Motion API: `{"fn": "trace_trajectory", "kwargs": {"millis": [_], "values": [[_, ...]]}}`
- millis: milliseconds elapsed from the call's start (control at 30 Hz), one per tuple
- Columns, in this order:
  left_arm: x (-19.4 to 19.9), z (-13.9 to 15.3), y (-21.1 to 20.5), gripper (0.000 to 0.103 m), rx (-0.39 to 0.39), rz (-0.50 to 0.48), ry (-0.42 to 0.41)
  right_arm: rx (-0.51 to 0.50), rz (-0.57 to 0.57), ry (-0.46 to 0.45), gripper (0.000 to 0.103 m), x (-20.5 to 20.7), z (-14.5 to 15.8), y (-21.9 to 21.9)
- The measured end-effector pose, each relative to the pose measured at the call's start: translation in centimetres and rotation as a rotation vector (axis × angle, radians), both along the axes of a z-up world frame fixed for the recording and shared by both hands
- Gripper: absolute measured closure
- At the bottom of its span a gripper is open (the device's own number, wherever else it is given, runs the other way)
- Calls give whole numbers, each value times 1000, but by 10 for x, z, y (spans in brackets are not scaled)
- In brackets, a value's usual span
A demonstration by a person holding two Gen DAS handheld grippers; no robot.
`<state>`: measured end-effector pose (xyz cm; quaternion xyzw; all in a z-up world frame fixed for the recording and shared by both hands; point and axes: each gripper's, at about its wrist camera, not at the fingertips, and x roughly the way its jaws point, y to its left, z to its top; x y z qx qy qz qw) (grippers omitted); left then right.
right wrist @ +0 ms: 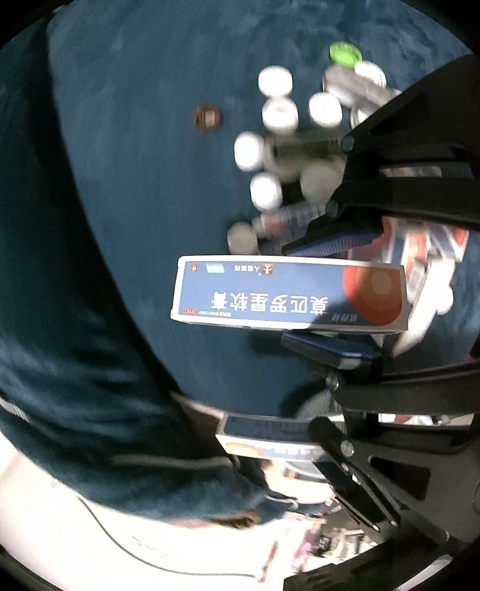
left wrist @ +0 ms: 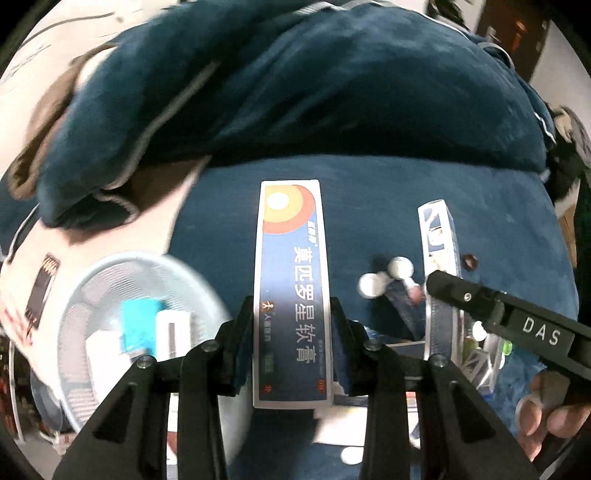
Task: Organize objects
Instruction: 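Carry both ointment boxes to the blue basket and release them inside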
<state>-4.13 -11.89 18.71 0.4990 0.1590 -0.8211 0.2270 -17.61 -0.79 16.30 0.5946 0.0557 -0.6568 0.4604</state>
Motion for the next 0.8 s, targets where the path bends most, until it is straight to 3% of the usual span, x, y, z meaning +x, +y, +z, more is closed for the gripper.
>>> {"fn": "trace_trajectory", "kwargs": {"millis": [233, 433, 667, 700, 733, 767, 800], "values": [[66, 14, -50, 65, -13, 160, 9, -39, 171, -32, 62, 66, 7, -37], [105, 2, -71, 65, 18, 250, -34, -56, 265, -112, 62, 109, 5, -65], [138, -17, -87, 64, 57, 351, -74, 21, 358, -162, 59, 148, -14, -85], [142, -19, -89, 60, 60, 364, -74, 33, 366, -161, 54, 148, -15, -86], [145, -19, -90, 43, 65, 374, -71, 40, 374, -161, 49, 149, -16, -86], [149, -19, -92, 23, 74, 379, -63, 41, 371, -156, 35, 149, -15, -85], [151, -18, -92, 15, 77, 386, -57, 42, 361, -142, 20, 149, -13, -84]]}}
